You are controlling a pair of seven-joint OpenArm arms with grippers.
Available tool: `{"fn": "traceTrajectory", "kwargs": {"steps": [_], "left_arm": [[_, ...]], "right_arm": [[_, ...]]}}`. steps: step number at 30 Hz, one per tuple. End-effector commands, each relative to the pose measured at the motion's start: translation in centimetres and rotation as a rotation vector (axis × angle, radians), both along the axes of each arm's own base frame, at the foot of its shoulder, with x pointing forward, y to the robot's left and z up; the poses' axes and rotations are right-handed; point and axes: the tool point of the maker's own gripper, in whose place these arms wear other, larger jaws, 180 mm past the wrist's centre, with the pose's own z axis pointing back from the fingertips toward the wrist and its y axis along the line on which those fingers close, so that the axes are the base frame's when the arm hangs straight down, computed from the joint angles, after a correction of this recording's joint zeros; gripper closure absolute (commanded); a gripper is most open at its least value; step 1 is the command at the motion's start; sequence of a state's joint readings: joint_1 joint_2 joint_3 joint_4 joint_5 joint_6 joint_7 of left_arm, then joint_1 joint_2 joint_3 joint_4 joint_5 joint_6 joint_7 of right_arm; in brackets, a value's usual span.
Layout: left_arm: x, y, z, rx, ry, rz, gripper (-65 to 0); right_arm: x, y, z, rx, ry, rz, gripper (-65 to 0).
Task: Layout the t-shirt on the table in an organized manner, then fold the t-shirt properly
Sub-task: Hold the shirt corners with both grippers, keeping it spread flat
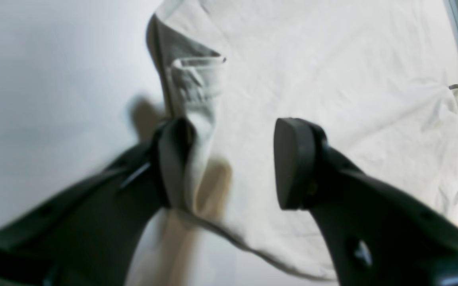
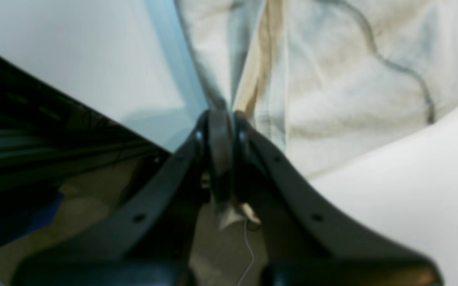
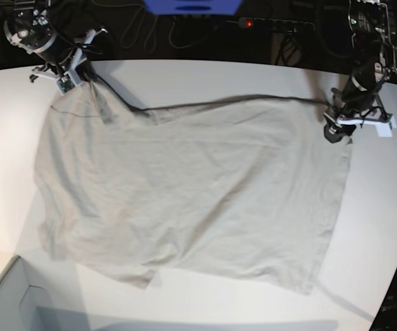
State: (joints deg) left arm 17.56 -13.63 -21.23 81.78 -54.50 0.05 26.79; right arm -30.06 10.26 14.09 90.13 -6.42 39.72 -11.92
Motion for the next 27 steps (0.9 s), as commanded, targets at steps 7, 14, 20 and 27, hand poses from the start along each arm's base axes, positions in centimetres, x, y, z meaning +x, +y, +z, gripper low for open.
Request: {"fn": "traceTrajectory", "kwargs": {"steps": [7, 14, 20, 27], "left_arm": [[0.66, 0.64, 1.03, 0.014, -0.036, 0.006, -33.8], [0.67, 0.66, 1.04, 0.014, -0.037, 0.007, -33.8], [0.65, 0.64, 0.99, 0.013, -0.036, 0.009, -33.8], [0.65, 0.64, 0.99, 0.013, -0.036, 0.009, -33.8]], "right_arm": [[0.47, -0.18, 0.75, 0.007, -0.029, 0.006, -9.8], [0.51, -0.22, 0.80, 0.005, -0.031, 0.007, -28.6], [0.71, -0.18, 0.80, 0.006, -0.034, 0.007, -19.7], [0.78, -0.18, 0.82, 0.006, -0.035, 0.007, 0.0]]}}
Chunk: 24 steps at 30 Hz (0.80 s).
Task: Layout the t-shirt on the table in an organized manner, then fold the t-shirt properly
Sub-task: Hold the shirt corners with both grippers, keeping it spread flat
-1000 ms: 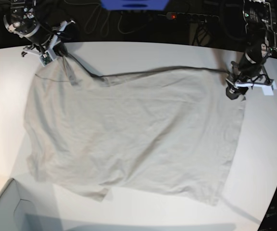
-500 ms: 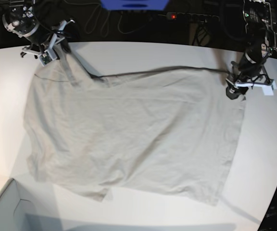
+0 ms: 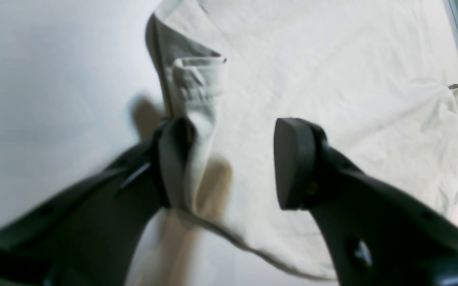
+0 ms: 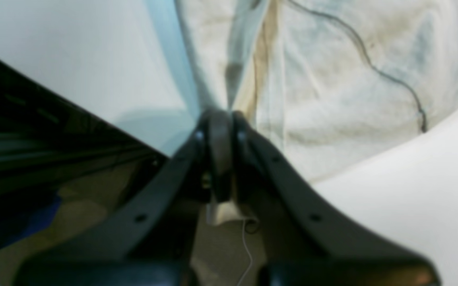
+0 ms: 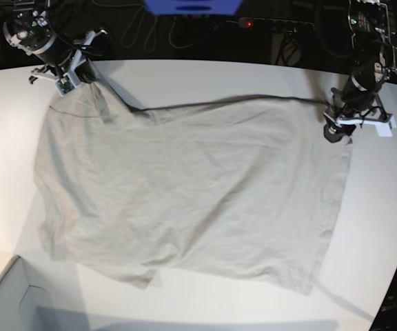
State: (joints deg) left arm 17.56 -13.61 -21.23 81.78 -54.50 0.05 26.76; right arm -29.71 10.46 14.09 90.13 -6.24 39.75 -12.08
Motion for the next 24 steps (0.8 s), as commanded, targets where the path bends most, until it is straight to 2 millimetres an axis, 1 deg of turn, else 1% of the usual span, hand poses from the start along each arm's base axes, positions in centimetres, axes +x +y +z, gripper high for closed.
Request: {"fn": "traceTrajectory", "kwargs": {"steps": [1, 12, 14, 17, 24], "left_arm": [[0.6, 0.7, 1.0, 0.015, -0.036, 0.008, -33.8], [0.7, 0.6, 1.0, 0.013, -0.037, 0.008, -33.8], [0.7, 0.6, 1.0, 0.013, -0.037, 0.008, -33.8], [0.7, 0.6, 1.0, 0.013, -0.037, 0.008, -33.8], [0.7, 0.7, 1.0, 0.015, -0.038, 0.009, -33.8]], "right_arm": [[0.5, -0.1, 0.8, 0.007, -0.032, 0.007, 0.0], [0.7, 0.0, 0.9, 0.007, -0.038, 0.009, 0.0], [0.7, -0.2, 1.0, 0.003, -0.038, 0.011, 0.0], [0.6, -1.0, 0.9, -0.018, -0.032, 0.024, 0.0], [0.6, -1.1, 1.1, -0.023, -0.033, 0.027, 0.0]]}}
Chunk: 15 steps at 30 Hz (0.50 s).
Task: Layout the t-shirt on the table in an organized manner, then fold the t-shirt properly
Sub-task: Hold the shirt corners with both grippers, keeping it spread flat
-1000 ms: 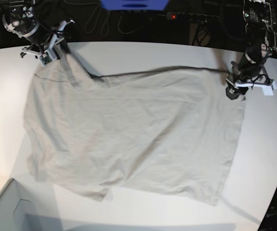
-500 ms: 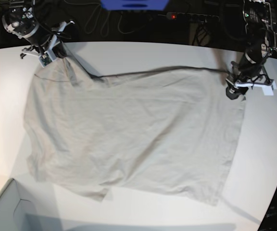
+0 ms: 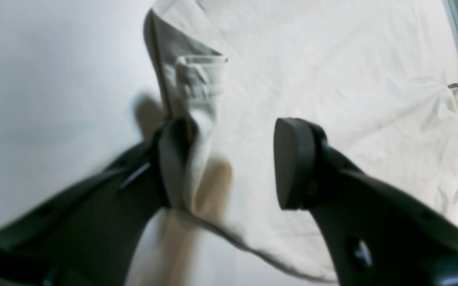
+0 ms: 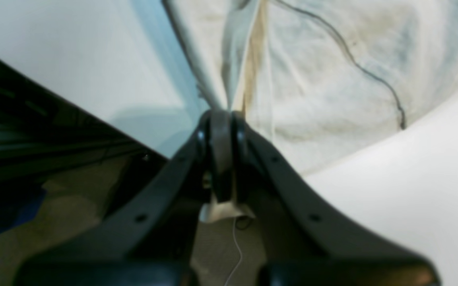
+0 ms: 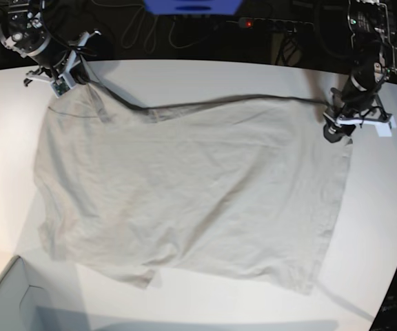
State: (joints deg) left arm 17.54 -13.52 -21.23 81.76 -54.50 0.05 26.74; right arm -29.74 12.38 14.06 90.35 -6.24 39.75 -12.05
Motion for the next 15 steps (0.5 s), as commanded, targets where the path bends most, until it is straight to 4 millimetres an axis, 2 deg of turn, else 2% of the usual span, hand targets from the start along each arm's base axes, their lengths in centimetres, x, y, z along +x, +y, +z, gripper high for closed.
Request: {"fn": "traceTrajectory", "kwargs": {"steps": [1, 3, 6, 9, 15], "left_arm": [[0.7, 0.7, 1.0, 0.015, -0.038, 0.009, -33.8], [0.7, 0.7, 1.0, 0.015, -0.038, 0.009, -33.8], [0.8, 0.7, 1.1, 0.015, -0.039, 0.009, -33.8], [1.4, 0.6, 1.4, 0.014, -0.053, 0.007, -33.8], [1.5, 0.6, 1.5, 0.014, -0.056, 0.010, -33.8]], "right_arm": [[0.4, -0.1, 0.8, 0.006, -0.028, 0.008, -1.1], [0.3, -0.1, 0.7, 0.004, -0.024, 0.008, -6.3], [-0.1, -0.4, 0.2, -0.016, 0.012, 0.006, -17.4], [0.0, -0.4, 0.2, -0.014, 0.013, 0.004, -24.5], [1.0, -0.4, 0.6, -0.014, -0.008, 0.003, -25.6]]}}
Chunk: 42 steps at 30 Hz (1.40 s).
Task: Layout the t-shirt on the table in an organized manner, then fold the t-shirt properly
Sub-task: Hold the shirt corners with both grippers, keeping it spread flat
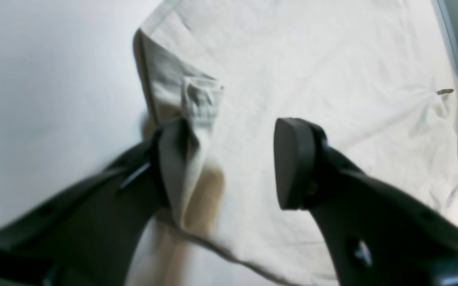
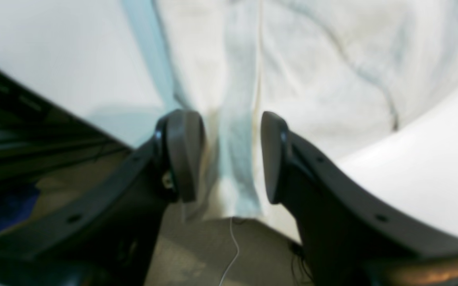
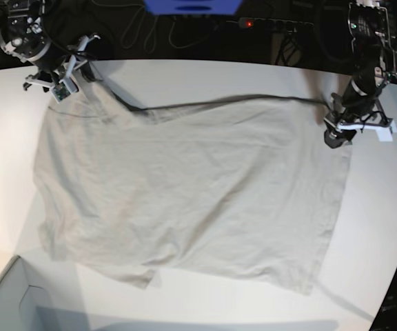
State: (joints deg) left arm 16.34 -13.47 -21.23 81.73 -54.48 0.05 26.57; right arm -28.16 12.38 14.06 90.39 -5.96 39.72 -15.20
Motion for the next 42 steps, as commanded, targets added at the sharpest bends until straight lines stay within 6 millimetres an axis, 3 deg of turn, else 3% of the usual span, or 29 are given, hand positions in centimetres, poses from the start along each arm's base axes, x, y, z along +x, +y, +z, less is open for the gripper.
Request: {"fn": "traceTrajectory", "kwargs": {"steps": [1, 25, 27, 31, 34, 42], "left_arm": [[0.6, 0.6, 0.9, 0.013, -0.034, 0.008, -33.8], [0.7, 0.6, 1.0, 0.013, -0.035, 0.008, -33.8], [0.7, 0.6, 1.0, 0.013, -0.035, 0.008, -33.8], [0.7, 0.6, 1.0, 0.013, -0.035, 0.008, -33.8], [0.7, 0.6, 1.0, 0.013, -0.035, 0.008, -33.8], [0.4, 1.0, -0.5, -0.001, 0.003, 0.026, -33.8]], "right_arm": [[0.4, 0.0, 0.8, 0.009, -0.028, 0.009, -25.6], [0.7, -0.8, 1.2, -0.016, -0.036, 0.027, -26.4], [1.5, -0.9, 1.5, -0.019, -0.054, 0.027, -26.4], [2.0, -2.9, 2.4, -0.048, -0.081, -0.027, -26.4], [2.1, -3.1, 2.5, -0.053, -0.083, -0.027, -26.4], [1.7, -2.8, 2.1, -0.043, -0.073, -0.032, -26.4]]}}
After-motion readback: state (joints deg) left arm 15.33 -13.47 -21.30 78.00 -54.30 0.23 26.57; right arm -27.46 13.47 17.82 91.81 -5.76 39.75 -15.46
